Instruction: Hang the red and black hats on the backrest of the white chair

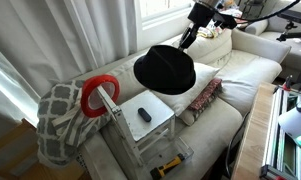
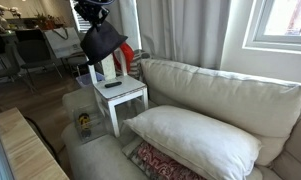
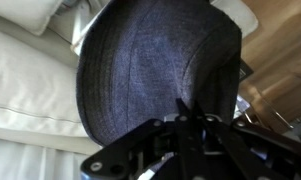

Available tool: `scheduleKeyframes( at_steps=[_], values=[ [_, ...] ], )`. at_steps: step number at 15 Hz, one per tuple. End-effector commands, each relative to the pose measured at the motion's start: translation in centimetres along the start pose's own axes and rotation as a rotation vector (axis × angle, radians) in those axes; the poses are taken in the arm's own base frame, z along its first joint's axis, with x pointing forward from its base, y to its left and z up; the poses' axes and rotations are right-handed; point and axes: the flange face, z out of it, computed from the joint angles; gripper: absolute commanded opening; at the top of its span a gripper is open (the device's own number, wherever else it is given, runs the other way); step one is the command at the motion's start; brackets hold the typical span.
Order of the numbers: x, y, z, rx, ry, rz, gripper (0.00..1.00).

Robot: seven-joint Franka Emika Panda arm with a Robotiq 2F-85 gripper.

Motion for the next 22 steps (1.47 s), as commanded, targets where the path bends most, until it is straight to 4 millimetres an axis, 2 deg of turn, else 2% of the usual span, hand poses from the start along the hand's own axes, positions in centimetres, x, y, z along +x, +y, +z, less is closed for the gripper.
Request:
scheduleKeyframes(
  at_steps=[1, 5, 8, 12, 13, 15, 17, 18, 22],
  values=[
    [3.2, -4.7, 1.5, 0.116, 0.098, -0.122, 0.02],
    [5.4, -8.4, 4.9, 0.217, 0.179, -0.196, 0.02],
    [6.0, -9.6, 7.6, 0.255, 0.214, -0.217, 0.02],
    [6.0, -10.1, 11.1, 0.292, 0.242, -0.252, 0.02],
    [5.6, -10.3, 9.5, 0.284, 0.22, -0.242, 0.06],
    [5.6, -10.3, 10.8, 0.294, 0.219, -0.249, 0.06],
    [5.8, -10.1, 11.1, 0.295, 0.22, -0.249, 0.06],
    [5.7, -10.0, 11.8, 0.299, 0.22, -0.239, 0.02],
    [4.5, -10.1, 14.8, 0.268, 0.26, -0.189, 0.02]
  ],
)
